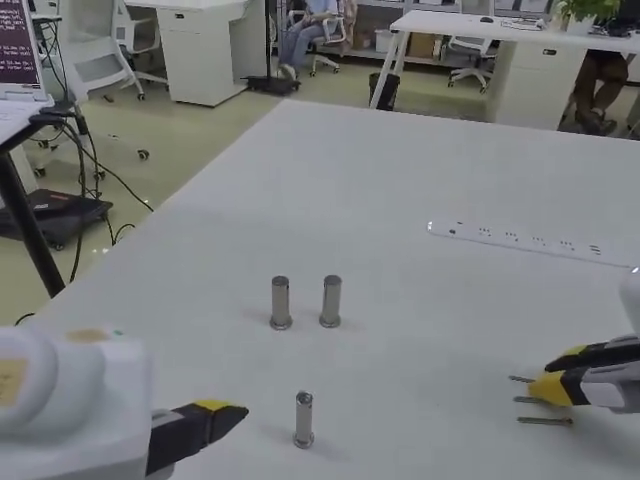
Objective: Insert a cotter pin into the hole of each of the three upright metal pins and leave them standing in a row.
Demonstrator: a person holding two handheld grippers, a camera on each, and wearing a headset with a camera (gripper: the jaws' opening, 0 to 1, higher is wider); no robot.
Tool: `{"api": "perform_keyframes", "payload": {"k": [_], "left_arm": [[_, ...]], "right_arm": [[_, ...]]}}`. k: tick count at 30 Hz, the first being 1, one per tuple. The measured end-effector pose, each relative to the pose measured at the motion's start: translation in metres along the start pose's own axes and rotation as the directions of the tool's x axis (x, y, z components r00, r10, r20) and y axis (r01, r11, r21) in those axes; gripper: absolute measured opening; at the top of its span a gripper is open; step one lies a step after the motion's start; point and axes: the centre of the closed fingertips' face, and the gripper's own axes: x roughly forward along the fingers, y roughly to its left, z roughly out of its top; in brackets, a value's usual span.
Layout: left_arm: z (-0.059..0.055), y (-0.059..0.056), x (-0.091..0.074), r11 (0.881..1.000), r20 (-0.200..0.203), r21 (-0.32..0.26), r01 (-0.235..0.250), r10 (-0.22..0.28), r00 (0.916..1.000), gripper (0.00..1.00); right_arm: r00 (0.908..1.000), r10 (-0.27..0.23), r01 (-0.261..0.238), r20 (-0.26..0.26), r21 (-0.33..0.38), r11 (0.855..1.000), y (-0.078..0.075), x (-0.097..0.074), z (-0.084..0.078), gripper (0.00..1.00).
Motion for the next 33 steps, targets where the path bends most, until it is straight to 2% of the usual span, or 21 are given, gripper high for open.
{"api": "perform_keyframes", "payload": {"k": [8,12,18,22,23,24,27,29,31,33], "left_arm": [[-0.0018,0.0001,0.0008,1.000,-0.004,-0.002,0.000,0.000,1.0000,0.89],[-0.0019,0.0006,0.0008,1.000,-0.005,-0.001,0.000,0.000,1.0000,0.89],[-0.0020,0.0006,0.0009,1.000,-0.006,0.001,0.006,-0.006,1.0000,0.88],[-0.0021,0.0009,0.0015,1.000,-0.007,0.003,0.006,-0.006,1.0000,0.88],[-0.0024,0.0006,0.0017,1.000,-0.008,0.004,0.006,-0.006,0.9999,0.88],[-0.0025,0.0005,0.0019,1.000,-0.007,0.002,0.006,-0.006,1.0000,0.88],[-0.0003,-0.0007,0.0018,1.000,0.010,-0.002,0.014,-0.014,0.9999,0.87],[0.0008,-0.0002,0.0015,1.000,0.014,0.004,0.011,-0.011,0.9999,0.87],[0.0020,-0.0008,0.0010,1.000,0.018,0.008,0.013,-0.013,0.9998,0.86],[0.0037,-0.0041,0.0007,0.999,0.022,0.023,0.026,-0.026,0.9994,0.87]], "right_arm": [[1.0000,0.005,-0.006,-0.008,-0.068,0.998,0.0012,0.0063,0.0018,0.22],[0.9998,0.004,-0.005,-0.018,-0.096,0.995,0.0013,0.0074,0.0007,0.13],[0.9993,0.003,-0.008,-0.036,-0.145,0.989,0.0027,0.0082,-0.0001,0.11],[0.9995,0.007,-0.012,-0.029,-0.177,0.984,0.0044,0.0087,-0.0003,0.08],[0.9997,0.003,-0.007,-0.023,-0.189,0.982,0.0053,0.0089,-0.0012,0.06],[0.9997,-0.022,0.018,-0.014,-0.229,0.973,0.0006,0.0093,0.0009,0.05],[0.9994,-0.031,0.026,-0.016,-0.255,0.967,0.0027,0.0103,-0.0002,0.05],[0.9995,-0.032,0.028,-0.010,-0.256,0.966,0.0018,0.0103,0.0000,0.04],[0.9996,-0.027,0.027,0.006,-0.182,0.983,-0.0001,0.0106,0.0007,0.04],[0.9996,-0.027,0.028,0.004,-0.191,0.981,-0.0013,0.0106,0.0017,0.04]]}}
